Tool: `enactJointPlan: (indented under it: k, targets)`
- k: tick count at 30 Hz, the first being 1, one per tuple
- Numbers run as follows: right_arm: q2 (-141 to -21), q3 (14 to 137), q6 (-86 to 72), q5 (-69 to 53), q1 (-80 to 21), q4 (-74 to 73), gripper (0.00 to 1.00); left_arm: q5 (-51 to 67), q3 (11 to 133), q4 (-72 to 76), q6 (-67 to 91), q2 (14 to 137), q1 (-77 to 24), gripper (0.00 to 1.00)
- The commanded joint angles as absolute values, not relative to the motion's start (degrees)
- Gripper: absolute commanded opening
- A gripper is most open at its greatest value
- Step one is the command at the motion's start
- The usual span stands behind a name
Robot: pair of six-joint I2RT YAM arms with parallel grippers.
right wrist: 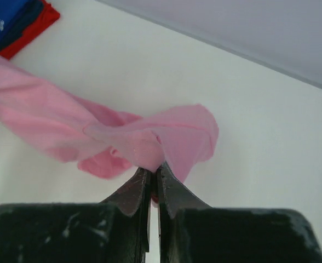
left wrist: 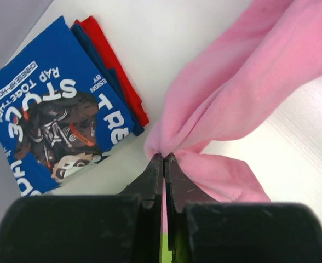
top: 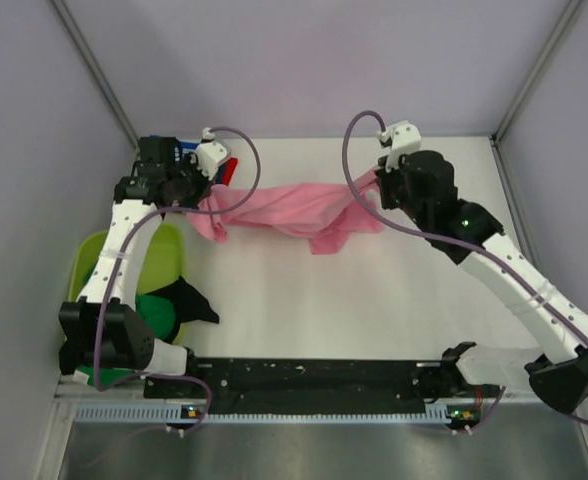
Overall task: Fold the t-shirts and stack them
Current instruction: Flatten out the tshirt
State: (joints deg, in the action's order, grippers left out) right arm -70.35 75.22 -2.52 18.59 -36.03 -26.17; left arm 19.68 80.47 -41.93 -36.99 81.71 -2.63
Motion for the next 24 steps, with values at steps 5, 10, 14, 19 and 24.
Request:
enactJointPlan:
  k: [5,10,14,19,24]
  targets:
    - [-63.63,64.35,22.56,-3.82,-52.69,-37.59,0.00,21.98,72.26,-37.79,-38.05,81.82,-2.73,0.31]
    - [-71.26,63.63,23.74,-16.77,-66.52,-51.74,0.11,22.76,70.93,-40.42,-39.37,83.32,-1.58,0.64]
    - [-72.95,61.44,20.49,-19.86,-70.13,-53.27,0.50,28.90,70.75,-45.51,-42.53,83.41,-1.76,0.62]
    - [-71.28,63.37,6.71,-0.22,-69.35,-46.60,0.70,30.68,67.95,-52.99,-46.05,83.67,-3.42,0.52]
    - [-65.76,56.63,-20.15,5.71,-58.65,-41.32,0.70,24.36,59.26,-50.64,-46.23,79.73,-3.60,0.54]
